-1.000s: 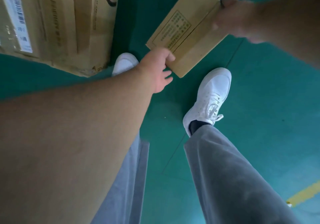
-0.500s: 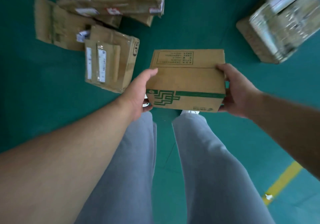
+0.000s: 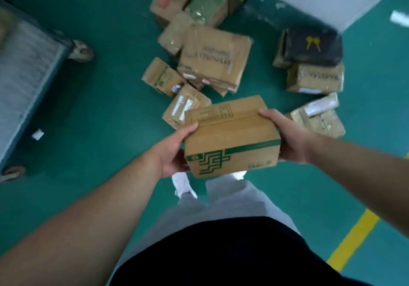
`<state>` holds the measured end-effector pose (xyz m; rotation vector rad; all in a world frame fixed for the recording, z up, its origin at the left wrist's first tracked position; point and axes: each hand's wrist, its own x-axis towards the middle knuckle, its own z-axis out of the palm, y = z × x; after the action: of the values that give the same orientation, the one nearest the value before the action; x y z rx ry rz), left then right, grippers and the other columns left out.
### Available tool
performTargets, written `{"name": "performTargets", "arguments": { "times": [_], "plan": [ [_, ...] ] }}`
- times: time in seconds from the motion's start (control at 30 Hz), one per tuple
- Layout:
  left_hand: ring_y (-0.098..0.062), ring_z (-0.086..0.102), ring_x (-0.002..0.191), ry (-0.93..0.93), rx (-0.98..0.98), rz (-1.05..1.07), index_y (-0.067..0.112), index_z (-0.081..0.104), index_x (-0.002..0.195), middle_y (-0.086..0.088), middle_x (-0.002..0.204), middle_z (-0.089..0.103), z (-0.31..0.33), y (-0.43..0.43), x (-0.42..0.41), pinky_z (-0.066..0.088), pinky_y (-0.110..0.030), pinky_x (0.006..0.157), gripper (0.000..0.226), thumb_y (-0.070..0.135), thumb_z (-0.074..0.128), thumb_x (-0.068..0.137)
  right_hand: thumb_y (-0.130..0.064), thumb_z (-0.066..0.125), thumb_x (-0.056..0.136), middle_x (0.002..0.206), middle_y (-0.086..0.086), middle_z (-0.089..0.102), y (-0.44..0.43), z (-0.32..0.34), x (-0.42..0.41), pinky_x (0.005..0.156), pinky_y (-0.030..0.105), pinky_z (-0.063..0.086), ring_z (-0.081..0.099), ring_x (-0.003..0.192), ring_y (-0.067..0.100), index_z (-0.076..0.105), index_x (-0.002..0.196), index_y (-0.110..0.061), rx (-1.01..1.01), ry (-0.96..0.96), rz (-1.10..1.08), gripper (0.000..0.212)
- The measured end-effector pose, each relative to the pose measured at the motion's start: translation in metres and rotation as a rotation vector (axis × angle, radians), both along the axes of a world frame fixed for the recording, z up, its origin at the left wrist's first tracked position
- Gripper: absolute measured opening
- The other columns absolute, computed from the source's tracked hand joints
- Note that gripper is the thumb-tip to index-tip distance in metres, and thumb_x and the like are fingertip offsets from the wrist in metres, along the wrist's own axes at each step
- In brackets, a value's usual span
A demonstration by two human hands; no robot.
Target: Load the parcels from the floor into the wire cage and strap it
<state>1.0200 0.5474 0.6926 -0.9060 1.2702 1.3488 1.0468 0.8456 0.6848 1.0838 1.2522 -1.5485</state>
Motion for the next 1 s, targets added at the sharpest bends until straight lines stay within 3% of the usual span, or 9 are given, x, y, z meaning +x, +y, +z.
{"name": "performTargets", "arguments": {
  "times": [0.13,0.23,0.33,0.4,0.57,0.7,0.83,1.0],
  "plan": [
    [-0.031,0.065,0.107,0.047,-0.057,0.190,0.026,0.071,0.108,-0.014,0.110,0.070,0.037,-0.079,0.029,0.042,-0.051,0.113,0.052,0.065,0.075,0.075,-0.075,0.082,0.048,0.123,0.017,0.072,-0.078,0.034,-0.015,0.101,0.053,0.051,0.068,0.115,0.038,0.065,0.129,-0.020,-0.036,0.052,0.137,0.100],
    [-0.033,0.067,0.107,0.093,-0.057,0.374,0.024,0.070,0.117,-0.014,0.109,0.073,0.049,-0.157,0.055,0.041,-0.052,0.114,0.067,0.063,0.083,0.064,-0.073,0.083,0.048,0.122,0.018,0.073,-0.164,0.056,-0.027,0.105,0.057,0.049,0.068,0.115,0.038,0.065,0.130,-0.016,-0.029,0.122,0.251,0.101],
    [-0.036,0.068,0.111,0.144,-0.064,0.538,0.025,0.068,0.128,-0.017,0.127,0.070,0.059,-0.249,0.085,0.043,-0.055,0.111,0.090,0.064,0.089,0.051,-0.072,0.081,0.057,0.119,0.014,0.074,-0.270,0.072,-0.035,0.103,0.052,0.051,0.068,0.114,0.034,0.065,0.128,-0.015,-0.023,0.167,0.384,0.092],
    [-0.036,0.068,0.107,0.160,-0.083,0.653,0.026,0.067,0.130,-0.016,0.125,0.071,0.064,-0.314,0.107,0.046,-0.053,0.106,0.090,0.063,0.089,0.051,-0.074,0.077,0.063,0.115,0.012,0.076,-0.344,0.078,-0.034,0.104,0.052,0.051,0.068,0.113,0.033,0.067,0.124,-0.017,-0.034,0.205,0.484,0.084],
    [-0.039,0.064,0.123,0.245,-0.122,0.851,0.021,0.063,0.138,-0.017,0.130,0.069,0.071,-0.468,0.152,0.041,-0.057,0.113,0.095,0.058,0.090,0.055,-0.073,0.067,0.076,0.116,0.015,0.075,-0.520,0.080,-0.031,0.096,0.047,0.055,0.069,0.112,0.035,0.070,0.122,-0.018,-0.106,0.285,0.669,0.073],
    [-0.034,0.071,0.099,0.278,-0.143,0.984,0.015,0.061,0.138,-0.014,0.117,0.074,0.090,-0.552,0.164,0.056,-0.045,0.093,0.077,0.051,0.080,0.072,-0.078,0.063,0.077,0.116,0.015,0.075,-0.620,0.081,-0.028,0.098,0.047,0.053,0.068,0.112,0.036,0.069,0.123,-0.019,-0.114,0.284,0.759,0.076],
    [-0.035,0.071,0.096,0.278,-0.128,1.062,0.013,0.065,0.133,-0.017,0.115,0.074,0.102,-0.606,0.146,0.056,-0.045,0.088,0.069,0.049,0.076,0.076,-0.077,0.065,0.077,0.114,0.015,0.076,-0.681,0.088,-0.047,0.096,0.045,0.055,0.068,0.111,0.036,0.069,0.124,-0.018,-0.131,0.298,0.772,0.075],
    [-0.032,0.072,0.083,0.275,-0.123,1.075,0.017,0.072,0.113,-0.014,0.099,0.076,0.103,-0.659,0.089,0.057,-0.040,0.075,0.039,0.048,0.066,0.090,-0.070,0.062,0.084,0.114,0.015,0.075,-0.744,0.092,-0.106,0.096,0.050,0.056,0.068,0.111,0.037,0.070,0.121,-0.021,-0.144,0.326,0.764,0.062]
  ]
}}
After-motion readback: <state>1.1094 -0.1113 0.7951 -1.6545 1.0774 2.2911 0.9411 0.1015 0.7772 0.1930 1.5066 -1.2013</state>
